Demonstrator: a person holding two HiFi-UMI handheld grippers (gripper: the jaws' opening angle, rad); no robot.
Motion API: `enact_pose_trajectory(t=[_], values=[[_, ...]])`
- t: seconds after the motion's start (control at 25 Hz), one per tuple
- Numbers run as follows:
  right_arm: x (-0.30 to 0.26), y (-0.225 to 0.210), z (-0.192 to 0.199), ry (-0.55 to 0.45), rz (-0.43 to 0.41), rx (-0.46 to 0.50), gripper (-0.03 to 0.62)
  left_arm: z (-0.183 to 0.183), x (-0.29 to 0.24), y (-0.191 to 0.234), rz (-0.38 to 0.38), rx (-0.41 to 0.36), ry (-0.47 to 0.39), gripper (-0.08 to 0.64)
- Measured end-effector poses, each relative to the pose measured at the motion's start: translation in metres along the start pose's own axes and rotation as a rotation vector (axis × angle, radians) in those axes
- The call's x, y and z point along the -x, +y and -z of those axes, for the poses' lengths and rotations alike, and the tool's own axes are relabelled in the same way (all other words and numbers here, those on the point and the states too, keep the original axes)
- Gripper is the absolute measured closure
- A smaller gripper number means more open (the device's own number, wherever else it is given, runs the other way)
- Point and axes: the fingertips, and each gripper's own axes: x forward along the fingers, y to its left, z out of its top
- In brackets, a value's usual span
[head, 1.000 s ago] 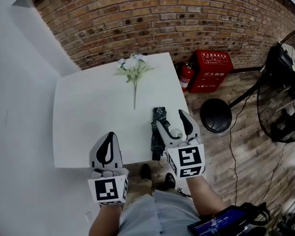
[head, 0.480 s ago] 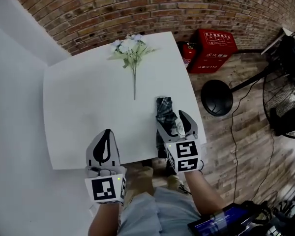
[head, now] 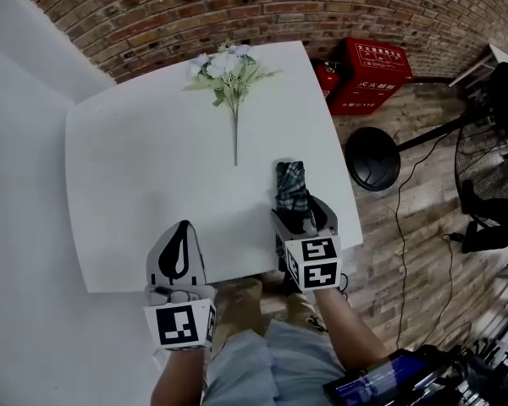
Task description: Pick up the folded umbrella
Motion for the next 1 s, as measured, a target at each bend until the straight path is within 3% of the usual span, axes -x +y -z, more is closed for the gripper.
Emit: enact_pose_trajectory(t=[0.4,0.6,0.8,1.0], values=[[-0.019,0.002,0.027,0.124,-0.005,-0.095,0.236,0.011,0.000,0.017,-0.013,0.020,0.010,0.554],[-0.023,0.004,0.029,0.159,-0.005,-0.083,0.238,0.011,0.000,0.019,-0.012,0.026,0.006,0.554],[-0.024,0.005,0.029,0.170,0.002,-0.071,0.281,0.010,0.000,0.018,-0.006,0.030,-0.001,0.554],[-0.019,0.003,0.028,0.157,-0.002,-0.142,0.331,0.005,0.006,0.024,-0.020,0.029,-0.008,0.554]])
